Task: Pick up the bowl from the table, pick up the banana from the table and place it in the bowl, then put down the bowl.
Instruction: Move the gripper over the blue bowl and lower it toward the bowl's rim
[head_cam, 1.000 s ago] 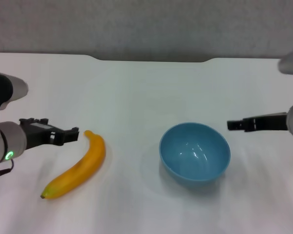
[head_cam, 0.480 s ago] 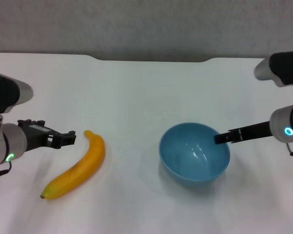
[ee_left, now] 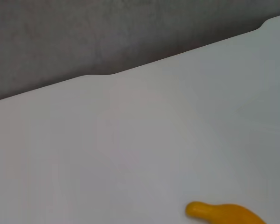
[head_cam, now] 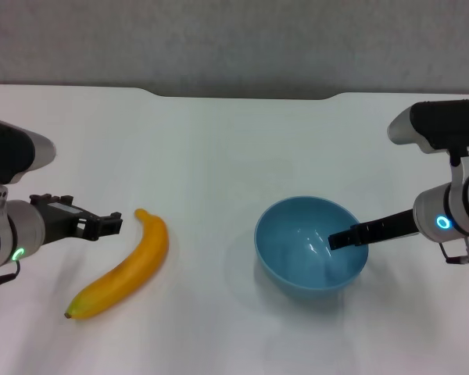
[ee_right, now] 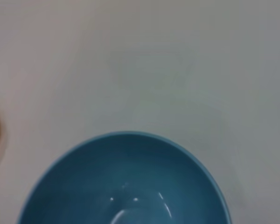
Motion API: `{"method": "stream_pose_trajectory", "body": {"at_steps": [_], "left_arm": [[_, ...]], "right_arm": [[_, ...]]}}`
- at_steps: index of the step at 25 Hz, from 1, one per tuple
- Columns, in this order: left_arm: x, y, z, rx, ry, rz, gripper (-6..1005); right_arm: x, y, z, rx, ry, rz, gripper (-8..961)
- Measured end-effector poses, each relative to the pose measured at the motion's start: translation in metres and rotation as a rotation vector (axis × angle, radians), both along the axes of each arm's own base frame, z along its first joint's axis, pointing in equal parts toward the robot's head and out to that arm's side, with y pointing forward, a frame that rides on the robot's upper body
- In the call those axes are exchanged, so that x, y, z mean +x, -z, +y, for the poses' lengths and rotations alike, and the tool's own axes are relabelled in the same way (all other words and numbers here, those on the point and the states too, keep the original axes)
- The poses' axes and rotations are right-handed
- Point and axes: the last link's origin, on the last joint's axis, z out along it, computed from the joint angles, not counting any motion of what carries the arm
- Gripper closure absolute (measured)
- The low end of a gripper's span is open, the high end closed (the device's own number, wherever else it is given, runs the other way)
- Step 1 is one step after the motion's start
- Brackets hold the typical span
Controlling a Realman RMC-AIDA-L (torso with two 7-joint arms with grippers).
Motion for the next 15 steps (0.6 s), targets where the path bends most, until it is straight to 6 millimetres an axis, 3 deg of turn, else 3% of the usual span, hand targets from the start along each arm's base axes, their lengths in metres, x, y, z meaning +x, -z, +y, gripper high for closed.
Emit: {"method": "stream_pose_trajectory", "body": {"at_steps": [15], "left_arm": [[0.004,0.012,0.0,-0.02,0.015,-0.005,167]], "right_arm": [[0.017,0.005,0.001,0.004,0.013,-0.033,108]]}}
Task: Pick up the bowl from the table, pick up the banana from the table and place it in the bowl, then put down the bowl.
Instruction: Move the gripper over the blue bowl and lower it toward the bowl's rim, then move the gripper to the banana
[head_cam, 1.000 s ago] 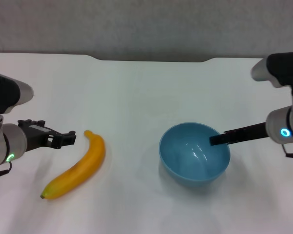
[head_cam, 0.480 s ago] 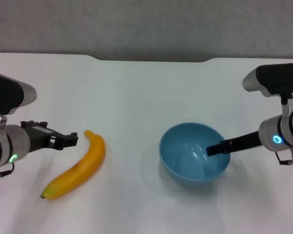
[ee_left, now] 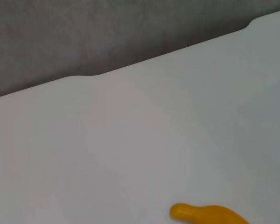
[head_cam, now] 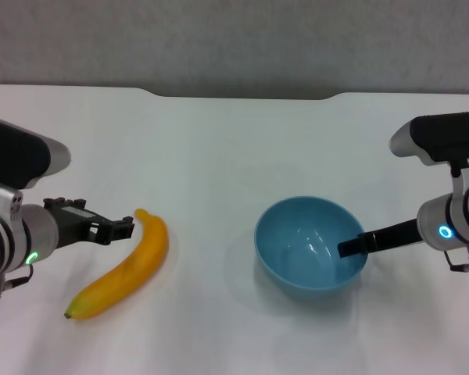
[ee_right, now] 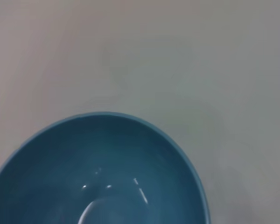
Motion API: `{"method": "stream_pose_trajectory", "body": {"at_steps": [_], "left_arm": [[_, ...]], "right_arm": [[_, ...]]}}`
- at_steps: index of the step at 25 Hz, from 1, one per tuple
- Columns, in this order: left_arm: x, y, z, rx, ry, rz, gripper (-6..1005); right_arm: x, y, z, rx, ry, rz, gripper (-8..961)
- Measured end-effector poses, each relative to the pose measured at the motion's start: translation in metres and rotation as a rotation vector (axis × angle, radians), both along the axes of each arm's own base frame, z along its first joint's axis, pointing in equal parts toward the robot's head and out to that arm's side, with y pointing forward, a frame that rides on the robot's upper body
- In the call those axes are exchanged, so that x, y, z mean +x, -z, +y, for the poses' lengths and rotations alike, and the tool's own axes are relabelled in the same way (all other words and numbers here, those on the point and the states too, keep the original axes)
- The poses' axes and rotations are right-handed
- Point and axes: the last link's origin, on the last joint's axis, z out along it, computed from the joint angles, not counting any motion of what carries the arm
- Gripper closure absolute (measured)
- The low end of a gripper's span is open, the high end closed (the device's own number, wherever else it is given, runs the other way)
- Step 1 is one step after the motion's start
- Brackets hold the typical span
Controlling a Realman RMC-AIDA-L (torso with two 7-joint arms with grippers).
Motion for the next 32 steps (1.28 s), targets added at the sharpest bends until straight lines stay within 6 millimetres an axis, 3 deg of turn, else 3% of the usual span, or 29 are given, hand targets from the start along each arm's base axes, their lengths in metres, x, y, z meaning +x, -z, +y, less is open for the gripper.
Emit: {"method": "stream_pose_trajectory", "body": {"at_steps": [3,14,19,27,32], "left_arm": [[0.0,0.0,0.0,0.003,0.003,-0.002,169],[0.001,0.001,0.002,0.004,0.007,0.0,176],[-0.001,0.002,0.003,-0.001,0.001,0.002,179],[-0.001,0.008,0.003,-0.015,0.005,0.004,184],[0.002,0.012,0.005,-0.023,0.02,0.01,188]], "right_arm": [[0.0,-0.001,0.002,0.009,0.0,0.0,109],[0.001,-0.001,0.003,0.0,-0.075,-0.035,344],[0.003,-0.001,0.003,0.008,-0.088,-0.038,597],[0.003,-0.002,0.005,0.021,-0.091,-0.036,833],[0.003,-0.002,0.006,0.028,-0.093,-0.035,900]]}}
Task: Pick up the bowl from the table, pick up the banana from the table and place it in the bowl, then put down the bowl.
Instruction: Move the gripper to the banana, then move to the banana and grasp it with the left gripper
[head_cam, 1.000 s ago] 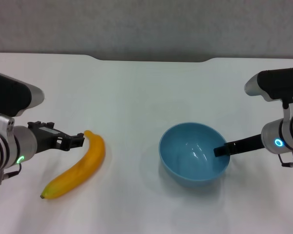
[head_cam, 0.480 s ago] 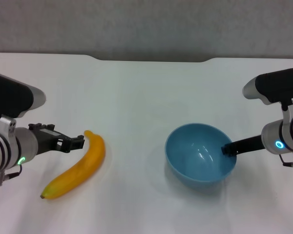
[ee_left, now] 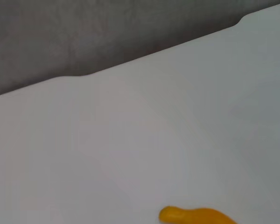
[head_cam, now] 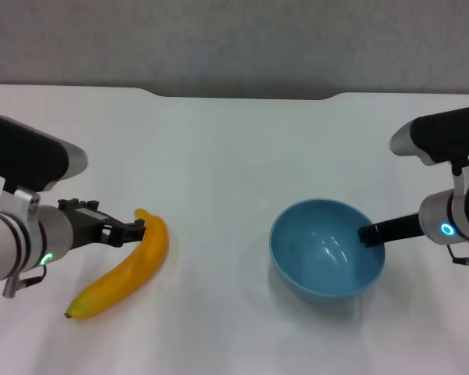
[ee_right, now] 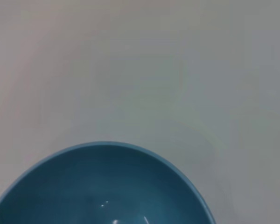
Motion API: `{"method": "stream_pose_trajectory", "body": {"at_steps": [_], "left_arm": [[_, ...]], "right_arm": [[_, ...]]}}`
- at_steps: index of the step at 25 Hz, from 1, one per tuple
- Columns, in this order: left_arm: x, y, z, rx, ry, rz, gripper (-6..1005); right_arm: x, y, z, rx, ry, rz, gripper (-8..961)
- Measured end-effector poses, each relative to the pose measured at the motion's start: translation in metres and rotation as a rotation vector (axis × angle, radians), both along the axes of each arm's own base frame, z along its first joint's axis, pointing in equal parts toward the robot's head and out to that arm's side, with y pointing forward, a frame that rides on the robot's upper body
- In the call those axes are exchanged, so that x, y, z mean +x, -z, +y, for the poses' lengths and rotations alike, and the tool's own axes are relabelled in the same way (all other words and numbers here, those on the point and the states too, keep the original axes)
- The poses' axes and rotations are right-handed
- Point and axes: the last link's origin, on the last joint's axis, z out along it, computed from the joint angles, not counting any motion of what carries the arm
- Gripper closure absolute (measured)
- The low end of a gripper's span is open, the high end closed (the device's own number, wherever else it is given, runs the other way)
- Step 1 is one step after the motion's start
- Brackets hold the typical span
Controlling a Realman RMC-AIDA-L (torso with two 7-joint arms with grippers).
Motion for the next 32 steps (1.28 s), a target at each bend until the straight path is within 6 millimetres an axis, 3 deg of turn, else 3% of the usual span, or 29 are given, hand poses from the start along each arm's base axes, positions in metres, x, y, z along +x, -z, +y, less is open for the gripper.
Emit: {"method": "stream_pose_trajectory", "body": {"at_steps": [4,11,19,32], "left_arm": [[0.003,0.001,0.001,-0.011,-0.014,-0.014,190],[0.029,-0.003,0.005,-0.029,0.019,-0.036,195],[0.027,0.0,0.004,-0.028,0.005,-0.045,200],[0.008,0.014,0.007,-0.042,-0.082,-0.068,209]], "right_arm": [[0.0,-0.001,0.001,0.008,-0.003,0.001,915],[-0.008,-0.005,0.003,0.028,-0.037,0.012,916],[-0.018,-0.021,-0.003,0.09,-0.085,0.053,916],[-0.019,-0.023,-0.004,0.104,-0.098,0.055,913]]}}
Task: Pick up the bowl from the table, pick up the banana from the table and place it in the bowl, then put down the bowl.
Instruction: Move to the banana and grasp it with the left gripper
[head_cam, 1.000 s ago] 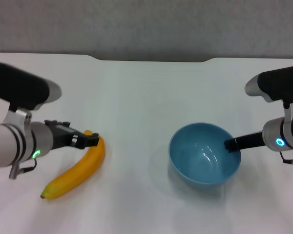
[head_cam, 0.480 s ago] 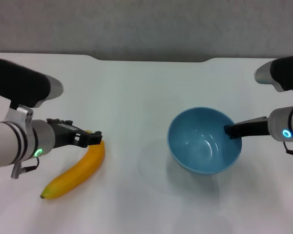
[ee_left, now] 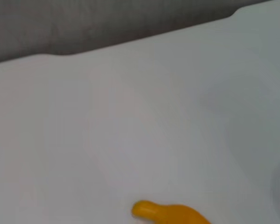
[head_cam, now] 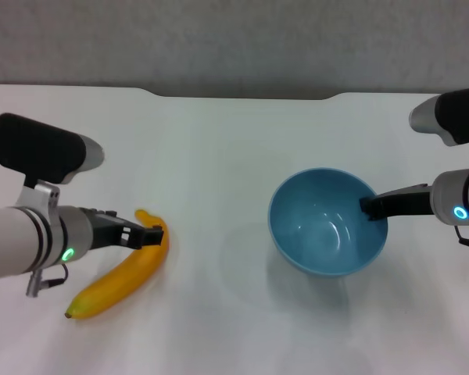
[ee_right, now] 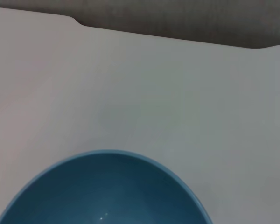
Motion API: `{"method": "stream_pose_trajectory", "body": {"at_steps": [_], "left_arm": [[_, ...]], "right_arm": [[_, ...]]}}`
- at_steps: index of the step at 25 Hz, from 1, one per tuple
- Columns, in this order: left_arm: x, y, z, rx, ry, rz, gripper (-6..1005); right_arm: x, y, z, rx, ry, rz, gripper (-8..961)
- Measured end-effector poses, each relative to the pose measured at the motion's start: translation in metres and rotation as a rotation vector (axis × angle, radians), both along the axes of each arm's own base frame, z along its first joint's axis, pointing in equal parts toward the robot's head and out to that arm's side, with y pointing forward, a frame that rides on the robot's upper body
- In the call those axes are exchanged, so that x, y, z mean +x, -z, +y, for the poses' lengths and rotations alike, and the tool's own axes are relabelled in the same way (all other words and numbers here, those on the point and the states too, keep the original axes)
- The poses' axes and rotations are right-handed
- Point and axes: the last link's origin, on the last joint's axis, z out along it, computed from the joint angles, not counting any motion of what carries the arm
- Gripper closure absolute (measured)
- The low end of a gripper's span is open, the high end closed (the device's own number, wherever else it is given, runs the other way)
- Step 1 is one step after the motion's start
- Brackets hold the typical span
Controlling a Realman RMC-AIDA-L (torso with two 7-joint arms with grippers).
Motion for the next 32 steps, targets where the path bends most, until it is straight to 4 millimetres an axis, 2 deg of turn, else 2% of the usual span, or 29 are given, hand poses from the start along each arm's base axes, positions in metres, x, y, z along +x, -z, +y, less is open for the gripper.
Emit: {"method": "stream_pose_trajectory", "body": {"at_steps": [11,32], "left_arm": [[-0.012,0.021,-0.002,-0.01,-0.029,-0.058,216],[-0.043,0.035,-0.005,-0.039,-0.106,-0.03,230]], "right_arm": [[0.002,-0.004,0.001,0.02,0.003,0.004,909],[-0.001,-0.005,0.0,0.021,-0.009,0.007,903]]}}
